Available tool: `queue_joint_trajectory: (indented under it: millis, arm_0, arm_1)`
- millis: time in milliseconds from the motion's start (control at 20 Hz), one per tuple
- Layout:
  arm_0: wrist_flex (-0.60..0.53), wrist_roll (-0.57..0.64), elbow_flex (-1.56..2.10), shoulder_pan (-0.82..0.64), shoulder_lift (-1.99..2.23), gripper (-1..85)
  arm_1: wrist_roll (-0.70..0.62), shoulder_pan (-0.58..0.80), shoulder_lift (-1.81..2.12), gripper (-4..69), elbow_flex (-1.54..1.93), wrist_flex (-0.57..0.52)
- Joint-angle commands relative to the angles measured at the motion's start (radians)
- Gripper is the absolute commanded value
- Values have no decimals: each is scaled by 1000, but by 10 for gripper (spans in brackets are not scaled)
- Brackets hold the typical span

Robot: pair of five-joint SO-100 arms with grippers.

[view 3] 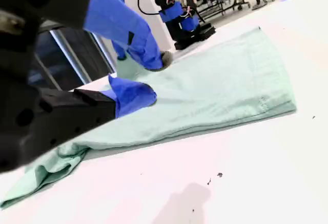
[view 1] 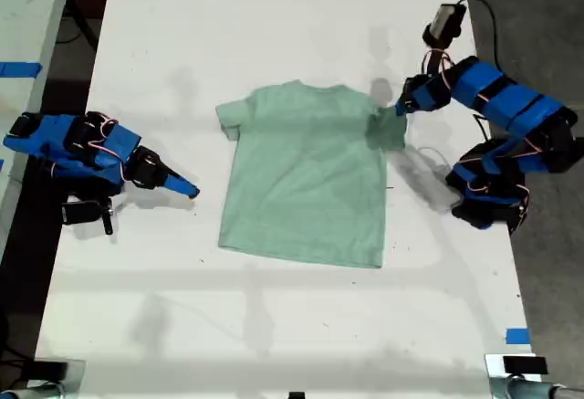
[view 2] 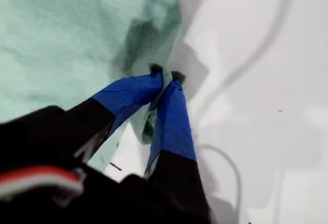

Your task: Fold t shirt

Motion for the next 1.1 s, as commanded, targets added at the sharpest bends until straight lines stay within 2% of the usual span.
queue_joint_trajectory:
  millis: [0,100,300,450,550,600,650,800,900,950,1000,1050]
  arm_0:
    - [-12,8,41,6,11,63]
    - [-12,8,41,6,11,63]
    - [-12,8,41,6,11,63]
    - [-12,8,41,6,11,63]
    - [-12,8,41,6,11,63]
    - [-12,8,41,6,11,63]
    - [-12,8,41,6,11,63]
    - [-12,8,41,6,11,63]
    - [-12,8,41,6,11,63]
    - [-12,8,41,6,11,63]
    - [-12,8,41,6,11,63]
    - [-12,8,41,6,11,63]
  arm_1:
    - [28,-195,21,-11,-209,-2]
    - [63,-324,-37,-11,-279,-60]
    - [101,-488,-201,-11,-359,-213]
    - [115,-568,-328,9,-434,-252]
    - [112,-578,-339,193,-480,-201]
    - [110,-566,-322,241,-509,-133]
    - [109,-545,-285,251,-525,-60]
    - [133,-460,-67,236,-460,115]
    - [176,-443,178,142,-324,196]
    - [219,-463,333,108,-215,210]
    - [281,-523,508,19,-81,204]
    - [348,-609,687,18,80,160]
